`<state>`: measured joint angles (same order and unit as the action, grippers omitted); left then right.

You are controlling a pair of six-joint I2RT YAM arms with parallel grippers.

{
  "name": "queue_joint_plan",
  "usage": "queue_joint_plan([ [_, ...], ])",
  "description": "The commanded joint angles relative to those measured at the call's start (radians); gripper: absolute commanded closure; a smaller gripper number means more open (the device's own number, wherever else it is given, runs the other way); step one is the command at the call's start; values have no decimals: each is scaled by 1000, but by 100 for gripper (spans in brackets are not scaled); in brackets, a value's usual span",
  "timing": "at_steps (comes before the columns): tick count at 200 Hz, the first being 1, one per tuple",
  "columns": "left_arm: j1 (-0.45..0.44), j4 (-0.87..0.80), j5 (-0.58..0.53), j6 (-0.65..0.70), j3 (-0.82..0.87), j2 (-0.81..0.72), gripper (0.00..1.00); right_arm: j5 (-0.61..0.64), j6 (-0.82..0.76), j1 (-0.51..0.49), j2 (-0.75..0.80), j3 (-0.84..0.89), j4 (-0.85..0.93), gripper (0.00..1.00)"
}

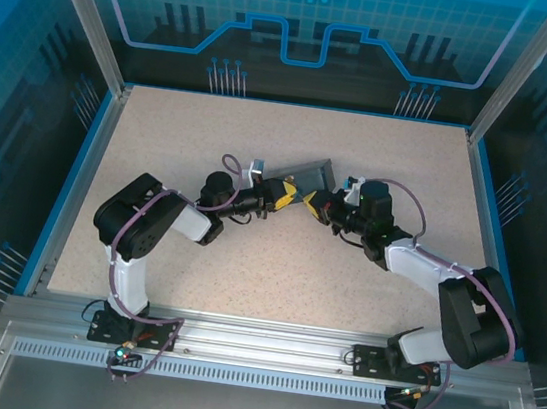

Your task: Unlock a padlock with a key

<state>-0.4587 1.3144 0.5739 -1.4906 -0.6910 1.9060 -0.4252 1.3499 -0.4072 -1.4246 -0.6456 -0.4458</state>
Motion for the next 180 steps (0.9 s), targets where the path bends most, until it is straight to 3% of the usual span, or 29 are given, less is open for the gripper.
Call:
queue_joint_plan([
  [1, 5, 85, 22, 25, -33, -27, 100, 3, -15, -19, -13, -5, -8, 100],
  [112, 5, 84, 23, 24, -36, -30, 100, 36, -71, -26, -35, -78, 65, 100],
  [180, 3, 84, 30, 29, -31, -29, 100, 19, -31, -57, -79, -121, 0, 100],
])
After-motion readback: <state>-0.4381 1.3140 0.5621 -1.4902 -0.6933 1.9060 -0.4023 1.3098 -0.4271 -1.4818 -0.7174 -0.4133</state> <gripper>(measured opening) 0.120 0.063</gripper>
